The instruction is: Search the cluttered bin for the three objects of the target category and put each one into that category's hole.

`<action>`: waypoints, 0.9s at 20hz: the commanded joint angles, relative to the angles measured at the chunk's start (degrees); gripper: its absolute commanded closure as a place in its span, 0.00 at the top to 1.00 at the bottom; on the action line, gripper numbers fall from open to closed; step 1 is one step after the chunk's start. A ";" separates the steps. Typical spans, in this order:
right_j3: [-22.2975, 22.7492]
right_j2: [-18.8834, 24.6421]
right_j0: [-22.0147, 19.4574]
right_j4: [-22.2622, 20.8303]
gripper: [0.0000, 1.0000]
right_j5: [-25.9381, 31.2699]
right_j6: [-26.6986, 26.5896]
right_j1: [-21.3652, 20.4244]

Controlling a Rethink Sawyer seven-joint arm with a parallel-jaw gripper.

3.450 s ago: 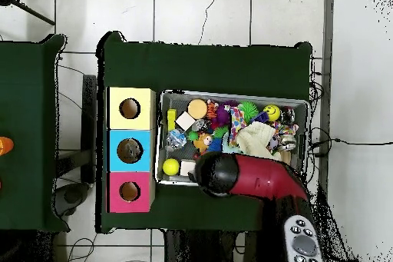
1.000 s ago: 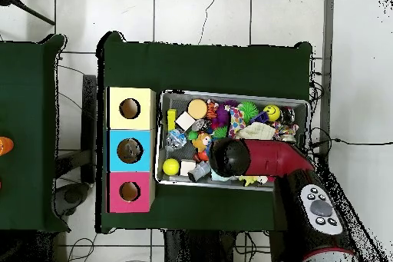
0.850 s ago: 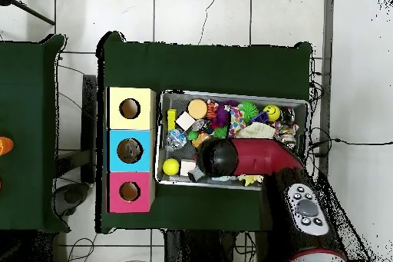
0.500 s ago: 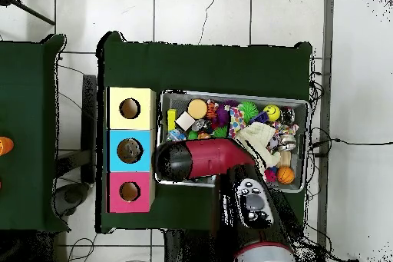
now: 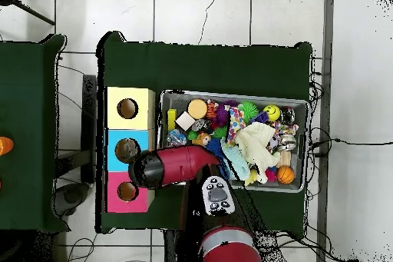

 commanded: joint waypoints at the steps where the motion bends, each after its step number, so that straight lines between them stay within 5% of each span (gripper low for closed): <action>1: -0.24 -2.48 0.46 3.11 1.00 -8.87 15.36 9.24; 6: -0.48 -3.31 0.50 3.73 1.00 -9.81 13.54 10.06; 15: 2.32 -4.37 -0.75 4.00 1.00 -3.35 9.28 2.82; 18: 1.00 -3.47 -3.33 3.26 1.00 -2.51 6.26 3.47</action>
